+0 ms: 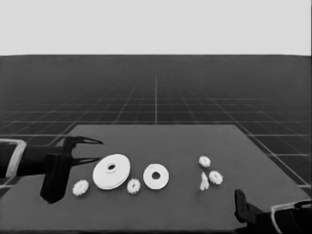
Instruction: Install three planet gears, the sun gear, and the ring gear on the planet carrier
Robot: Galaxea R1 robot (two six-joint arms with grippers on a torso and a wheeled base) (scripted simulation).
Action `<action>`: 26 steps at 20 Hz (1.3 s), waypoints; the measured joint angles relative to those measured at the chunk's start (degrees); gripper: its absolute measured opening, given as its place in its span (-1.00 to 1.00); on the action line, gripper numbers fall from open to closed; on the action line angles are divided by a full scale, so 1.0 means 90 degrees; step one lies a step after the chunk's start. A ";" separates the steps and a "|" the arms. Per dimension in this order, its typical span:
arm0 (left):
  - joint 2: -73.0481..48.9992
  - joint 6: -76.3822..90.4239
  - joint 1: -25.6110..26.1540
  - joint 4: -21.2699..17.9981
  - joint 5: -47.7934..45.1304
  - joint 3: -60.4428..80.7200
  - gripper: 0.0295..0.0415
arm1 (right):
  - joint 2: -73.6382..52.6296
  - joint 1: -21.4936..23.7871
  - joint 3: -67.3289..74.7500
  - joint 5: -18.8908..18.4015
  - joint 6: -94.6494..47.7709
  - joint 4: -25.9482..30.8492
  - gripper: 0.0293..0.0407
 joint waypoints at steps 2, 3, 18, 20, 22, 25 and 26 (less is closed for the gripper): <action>-0.0011 -0.0010 0.0285 -0.0278 0.0188 0.0273 -0.98 | 0.0051 -0.0215 0.0188 0.0086 -0.0012 0.0283 -0.74; -0.0009 -0.0006 0.0183 -0.0164 0.0113 0.0160 -0.69 | 0.0029 -0.0139 0.0100 0.0050 -0.0007 0.0167 -0.23; 0.6131 -1.1348 0.3623 0.0540 0.5357 -0.5550 0.49 | 0.0000 -0.0036 -0.0018 -0.0002 0.0000 0.0003 0.61; 0.6161 -1.1286 0.3719 0.0626 0.5304 -0.5666 0.49 | 0.0000 -0.0036 -0.0018 -0.0002 0.0000 0.0003 0.61; 0.6171 -1.1265 0.3750 0.0656 0.5285 -0.5706 0.49 | 0.0000 -0.0036 -0.0018 -0.0002 0.0000 0.0003 0.61; 0.6176 -1.1256 0.3761 0.0668 0.5277 -0.5722 -0.10 | 0.0000 -0.0036 -0.0018 -0.0002 0.0000 0.0003 0.61; 0.6176 -1.1255 0.3762 0.0669 0.5276 -0.5724 -0.69 | 0.0000 -0.0036 -0.0018 -0.0002 0.0000 0.0003 0.61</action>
